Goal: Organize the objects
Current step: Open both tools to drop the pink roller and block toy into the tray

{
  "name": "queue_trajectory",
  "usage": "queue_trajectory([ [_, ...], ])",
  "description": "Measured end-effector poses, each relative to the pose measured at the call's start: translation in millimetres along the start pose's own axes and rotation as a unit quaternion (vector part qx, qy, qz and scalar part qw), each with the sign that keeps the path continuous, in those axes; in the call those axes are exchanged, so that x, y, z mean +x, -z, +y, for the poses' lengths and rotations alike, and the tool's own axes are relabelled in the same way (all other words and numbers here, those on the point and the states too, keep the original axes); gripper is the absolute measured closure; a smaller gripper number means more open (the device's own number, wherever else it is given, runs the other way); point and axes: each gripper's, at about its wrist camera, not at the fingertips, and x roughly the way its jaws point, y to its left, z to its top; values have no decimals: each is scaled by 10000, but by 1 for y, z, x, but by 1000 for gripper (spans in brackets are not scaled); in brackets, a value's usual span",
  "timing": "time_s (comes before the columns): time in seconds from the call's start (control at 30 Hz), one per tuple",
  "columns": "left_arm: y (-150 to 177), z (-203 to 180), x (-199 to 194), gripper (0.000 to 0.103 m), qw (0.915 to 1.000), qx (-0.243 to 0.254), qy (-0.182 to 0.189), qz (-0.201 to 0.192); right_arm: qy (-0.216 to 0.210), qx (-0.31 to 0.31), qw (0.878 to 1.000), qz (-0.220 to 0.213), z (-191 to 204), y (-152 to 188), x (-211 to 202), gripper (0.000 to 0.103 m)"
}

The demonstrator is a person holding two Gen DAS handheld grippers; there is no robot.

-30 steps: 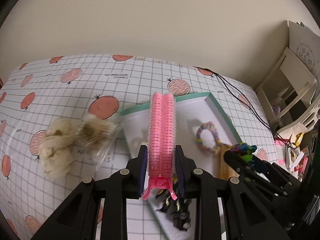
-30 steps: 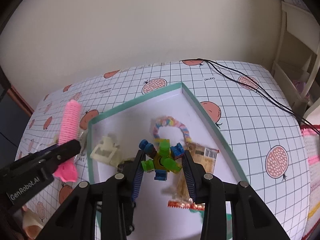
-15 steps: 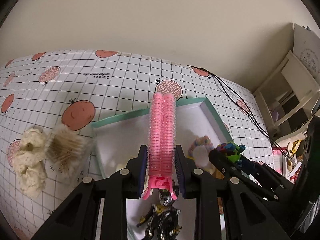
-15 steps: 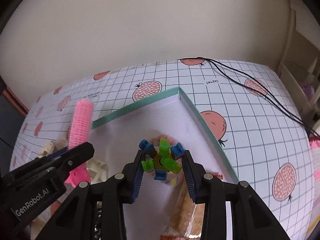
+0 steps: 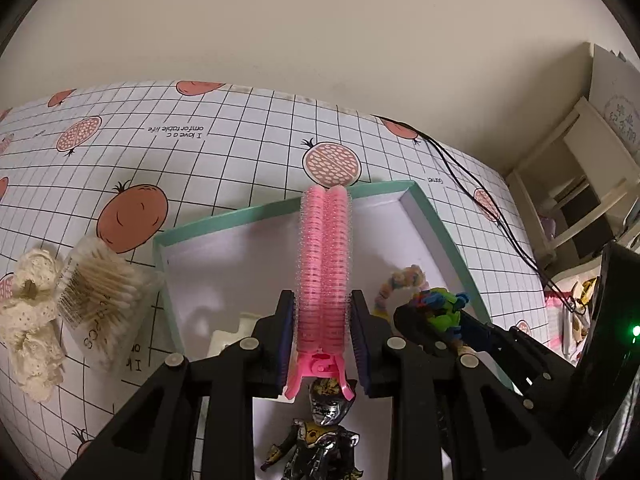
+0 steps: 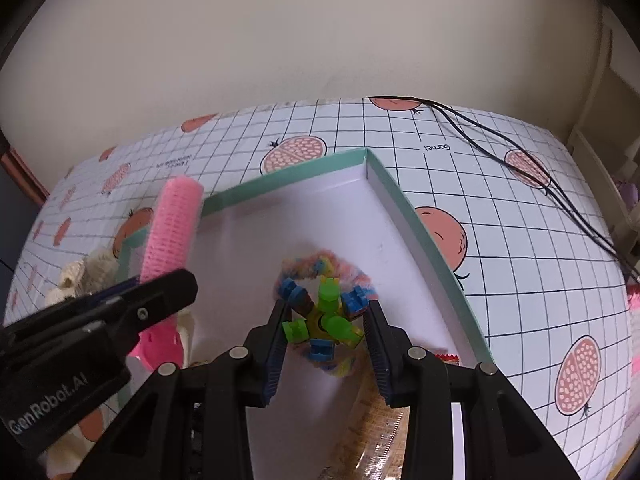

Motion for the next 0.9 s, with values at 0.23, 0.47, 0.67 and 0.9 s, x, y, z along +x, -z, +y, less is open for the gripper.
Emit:
queue_trajectory([
  [0.23, 0, -3, 3, 75, 10000, 9, 20, 16, -62, 10, 10000, 24, 3, 1, -1, 63],
  [0.47, 1, -4, 6, 75, 9999, 22, 48, 113, -56, -81, 9999, 46, 6, 0, -2, 62],
  [0.67, 0, -4, 5, 74, 9999, -10, 42, 146, -21, -64, 9999, 105, 7, 0, 0, 61],
  [0.9, -3, -6, -4, 62, 9999, 6, 117, 93, -3, -12, 10000, -10, 3, -6, -10, 54],
])
